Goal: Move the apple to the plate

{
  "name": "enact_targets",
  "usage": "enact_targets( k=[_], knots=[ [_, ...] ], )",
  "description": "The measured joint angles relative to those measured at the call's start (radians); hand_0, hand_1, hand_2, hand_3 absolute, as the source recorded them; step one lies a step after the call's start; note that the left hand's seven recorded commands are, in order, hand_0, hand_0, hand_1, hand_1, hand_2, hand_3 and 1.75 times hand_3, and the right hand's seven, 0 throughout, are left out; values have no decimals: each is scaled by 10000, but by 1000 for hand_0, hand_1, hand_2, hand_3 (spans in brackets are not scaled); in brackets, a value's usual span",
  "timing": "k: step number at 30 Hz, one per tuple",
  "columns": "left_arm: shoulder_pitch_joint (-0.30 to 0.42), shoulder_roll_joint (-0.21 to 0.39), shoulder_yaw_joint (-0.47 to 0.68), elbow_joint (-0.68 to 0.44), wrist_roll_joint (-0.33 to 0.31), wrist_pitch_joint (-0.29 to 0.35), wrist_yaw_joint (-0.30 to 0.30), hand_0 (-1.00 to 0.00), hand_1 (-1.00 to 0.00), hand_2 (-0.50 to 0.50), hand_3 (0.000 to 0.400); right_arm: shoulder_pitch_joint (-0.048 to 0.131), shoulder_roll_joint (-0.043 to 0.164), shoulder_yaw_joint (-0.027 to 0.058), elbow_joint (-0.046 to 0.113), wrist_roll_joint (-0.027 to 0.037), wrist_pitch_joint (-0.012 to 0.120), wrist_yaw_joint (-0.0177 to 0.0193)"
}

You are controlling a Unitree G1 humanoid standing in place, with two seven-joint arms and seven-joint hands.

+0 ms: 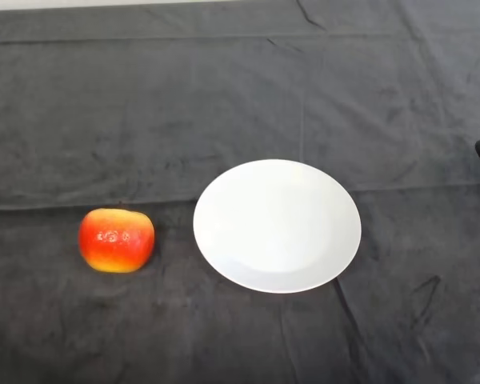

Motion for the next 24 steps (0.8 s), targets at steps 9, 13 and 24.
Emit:
enact_targets(
  k=[9, 13, 24],
  knots=[
    [18, 22, -93, 0, 218, -187, -227, 0, 0, 0, 0, 0, 0, 0, 0, 0, 0, 0],
    [68, 41, -345, 0, 449, -338, -443, 0, 0, 0, 0, 0, 0, 0, 0, 0, 0, 0],
    [8, -420, -1763, -172, 1709, -523, 28, 0, 0, 0, 0, -4, -3, -2, 0, 0, -5, 2]
  ],
)
